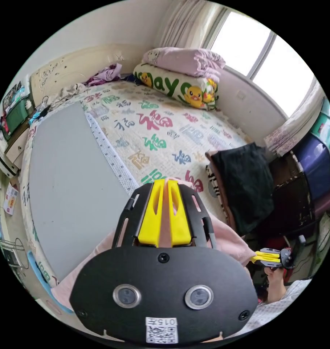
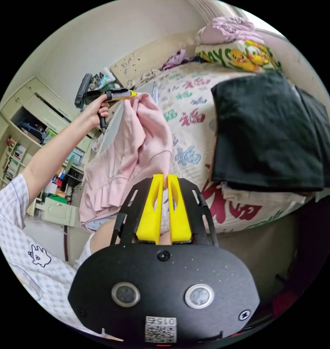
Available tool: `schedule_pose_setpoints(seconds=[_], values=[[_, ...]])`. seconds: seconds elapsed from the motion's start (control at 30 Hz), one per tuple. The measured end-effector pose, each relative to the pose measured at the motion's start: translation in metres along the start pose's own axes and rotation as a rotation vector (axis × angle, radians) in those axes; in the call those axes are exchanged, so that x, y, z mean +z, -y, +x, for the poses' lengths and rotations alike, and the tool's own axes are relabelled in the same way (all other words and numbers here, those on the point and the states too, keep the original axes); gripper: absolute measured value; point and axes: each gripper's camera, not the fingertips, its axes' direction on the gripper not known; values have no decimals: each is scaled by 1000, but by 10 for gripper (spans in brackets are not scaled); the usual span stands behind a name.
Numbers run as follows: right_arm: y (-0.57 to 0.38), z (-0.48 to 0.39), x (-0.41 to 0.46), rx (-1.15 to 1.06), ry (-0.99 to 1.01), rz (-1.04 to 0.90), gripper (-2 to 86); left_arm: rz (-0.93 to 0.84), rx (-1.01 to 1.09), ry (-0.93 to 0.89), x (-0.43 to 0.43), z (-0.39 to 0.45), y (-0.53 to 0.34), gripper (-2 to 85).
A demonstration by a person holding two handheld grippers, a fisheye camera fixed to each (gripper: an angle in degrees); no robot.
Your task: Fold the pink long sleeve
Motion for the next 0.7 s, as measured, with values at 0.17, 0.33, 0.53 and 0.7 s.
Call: schedule_pose_setpoints(seconds=[0.17, 0.33, 0.53, 0.7], values=[[18, -47, -77, -107, -72, 189, 9, 211, -72, -219, -63, -41, -29, -1], [1, -164, -91, -441, 77, 158, 9, 351, -186, -331, -109, -141, -149, -5], [-35, -283, 16, -707, 305, -182, 9, 456, -552, -345, -98, -283, -366, 5], [-57, -325, 89, -754, 281, -406, 10, 500, -863, -564, -35, -350, -515, 134]])
